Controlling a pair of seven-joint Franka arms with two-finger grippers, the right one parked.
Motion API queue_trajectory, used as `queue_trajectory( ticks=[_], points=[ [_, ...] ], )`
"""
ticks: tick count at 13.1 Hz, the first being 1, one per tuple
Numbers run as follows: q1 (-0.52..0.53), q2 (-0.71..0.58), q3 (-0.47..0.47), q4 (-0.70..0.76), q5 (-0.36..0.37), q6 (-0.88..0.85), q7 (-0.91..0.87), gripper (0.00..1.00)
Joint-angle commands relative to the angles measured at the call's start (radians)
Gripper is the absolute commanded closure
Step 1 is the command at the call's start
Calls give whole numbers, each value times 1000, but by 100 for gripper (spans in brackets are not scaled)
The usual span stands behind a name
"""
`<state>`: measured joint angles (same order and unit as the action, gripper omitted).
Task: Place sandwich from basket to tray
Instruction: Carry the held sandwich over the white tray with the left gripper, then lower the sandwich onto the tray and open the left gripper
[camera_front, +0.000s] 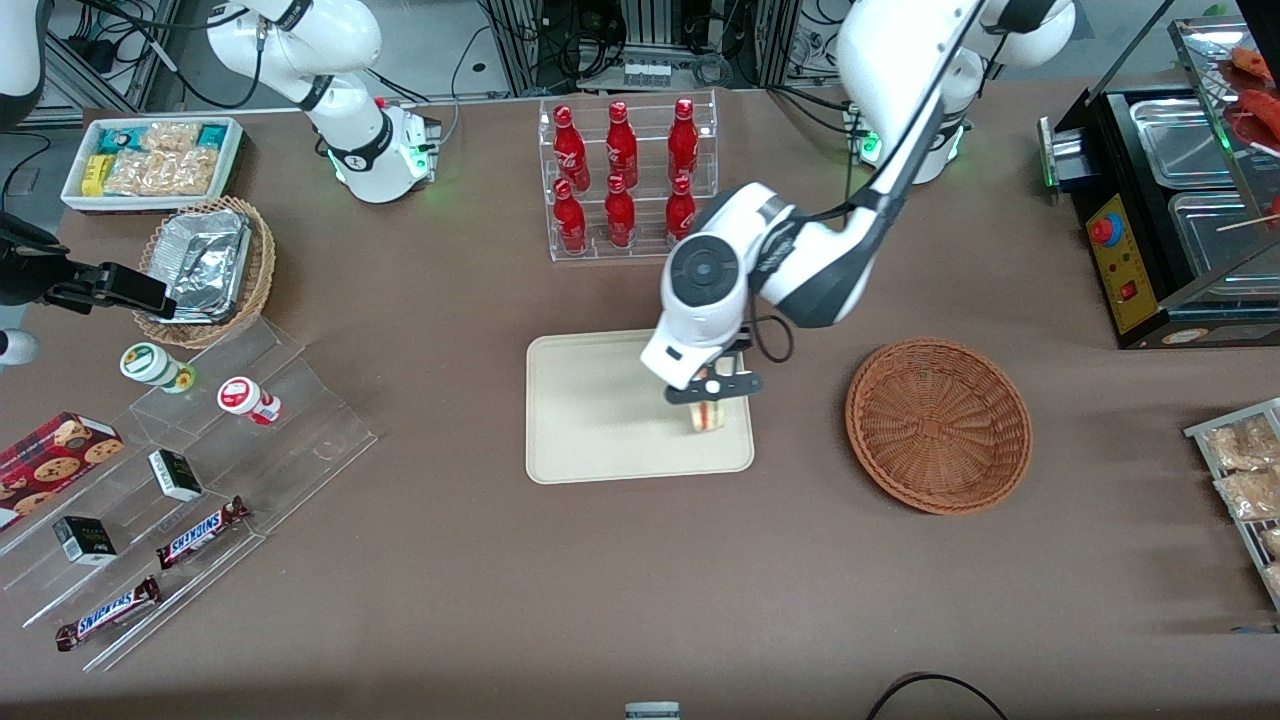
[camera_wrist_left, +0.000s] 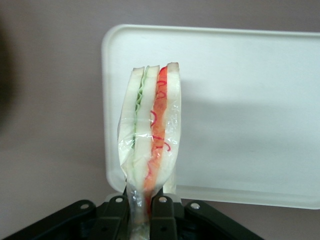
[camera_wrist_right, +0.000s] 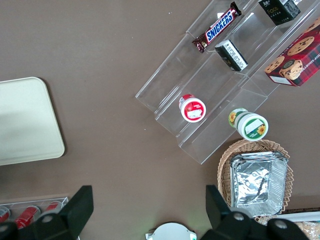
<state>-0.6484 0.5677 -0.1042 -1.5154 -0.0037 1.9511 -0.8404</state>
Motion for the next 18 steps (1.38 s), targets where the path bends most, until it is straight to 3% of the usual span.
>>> queue_trajectory(
  ticks=[1,8,18],
  points=[
    [-49,90,14,112,-10,31,-54,100],
    [-96,236,14,245,-9,68,-75,100],
    [-99,279,12,259,-10,60,-150,100]
  ],
)
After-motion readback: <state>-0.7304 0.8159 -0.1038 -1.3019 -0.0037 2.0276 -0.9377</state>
